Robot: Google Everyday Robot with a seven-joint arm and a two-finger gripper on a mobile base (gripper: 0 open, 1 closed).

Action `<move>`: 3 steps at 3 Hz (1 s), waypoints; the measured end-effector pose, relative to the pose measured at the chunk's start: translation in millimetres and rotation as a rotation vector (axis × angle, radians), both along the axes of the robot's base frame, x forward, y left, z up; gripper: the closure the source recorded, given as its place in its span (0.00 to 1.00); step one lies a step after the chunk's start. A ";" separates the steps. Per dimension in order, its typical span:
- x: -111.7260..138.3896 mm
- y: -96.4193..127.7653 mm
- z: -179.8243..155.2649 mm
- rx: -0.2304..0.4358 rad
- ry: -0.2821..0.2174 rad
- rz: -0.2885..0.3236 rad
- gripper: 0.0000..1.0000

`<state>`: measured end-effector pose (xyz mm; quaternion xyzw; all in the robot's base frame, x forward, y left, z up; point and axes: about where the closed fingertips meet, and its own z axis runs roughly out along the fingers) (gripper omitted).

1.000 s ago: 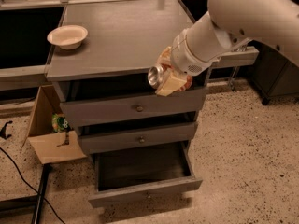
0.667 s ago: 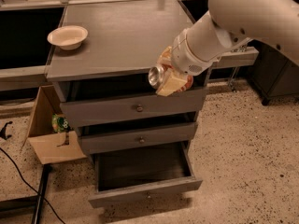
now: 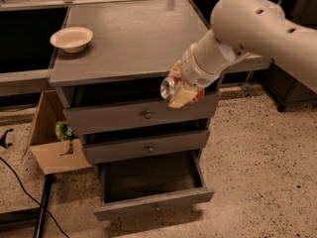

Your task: Place coke can into bottom drawer

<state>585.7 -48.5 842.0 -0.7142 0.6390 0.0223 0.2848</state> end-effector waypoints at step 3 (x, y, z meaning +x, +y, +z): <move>39.3 -51.2 -118.6 -0.048 0.120 -0.092 1.00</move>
Offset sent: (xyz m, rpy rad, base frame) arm 0.0516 -0.0603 -0.1375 -0.0545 0.1407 -0.1118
